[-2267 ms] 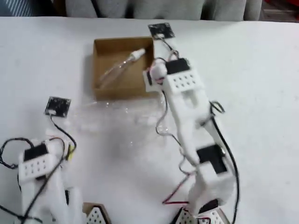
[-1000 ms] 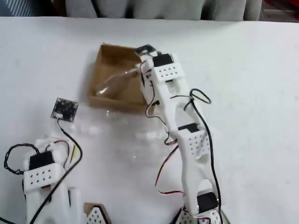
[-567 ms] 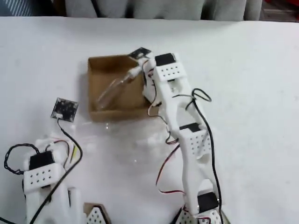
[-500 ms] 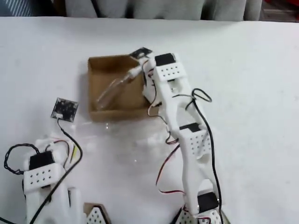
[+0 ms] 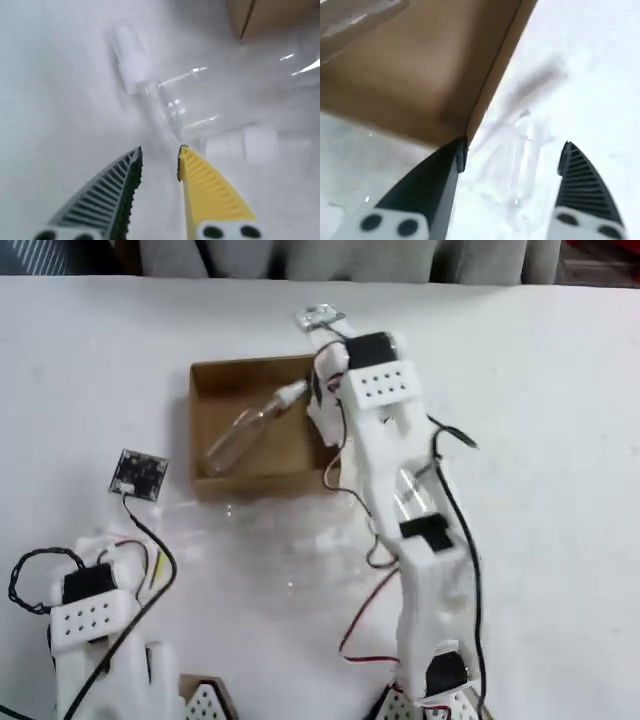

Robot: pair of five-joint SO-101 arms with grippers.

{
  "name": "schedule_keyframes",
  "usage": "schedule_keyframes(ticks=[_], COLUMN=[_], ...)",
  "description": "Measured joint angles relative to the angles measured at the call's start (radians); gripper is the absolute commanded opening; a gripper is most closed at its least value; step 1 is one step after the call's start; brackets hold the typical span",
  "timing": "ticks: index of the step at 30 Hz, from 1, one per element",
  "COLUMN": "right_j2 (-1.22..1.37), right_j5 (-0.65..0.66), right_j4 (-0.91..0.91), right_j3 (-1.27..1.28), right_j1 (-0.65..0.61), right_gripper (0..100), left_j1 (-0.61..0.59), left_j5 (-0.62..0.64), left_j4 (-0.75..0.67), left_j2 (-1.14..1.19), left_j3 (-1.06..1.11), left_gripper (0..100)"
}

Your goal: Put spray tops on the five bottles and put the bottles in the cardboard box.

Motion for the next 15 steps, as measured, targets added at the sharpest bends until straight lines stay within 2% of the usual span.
schedule_keyframes(ticks=[7,11,15], right_j2=[-0.402,-0.597,-0.746], right_j5=[0.000,0.000,0.000], right_j4=[0.000,-0.081,-0.226], right_j3=[0.431,0.712,1.020], right_j1=[0.066,0.180,0.295], right_gripper=[1.8,1.7,1.7], left_j1=[0.003,0.052,0.098], left_j5=[0.000,0.028,0.038], left_j4=[-0.020,-0.011,0.069], left_j2=[0.000,0.000,0.000], left_j3=[0.000,-0.015,-0.120], left_gripper=[13,13,13])
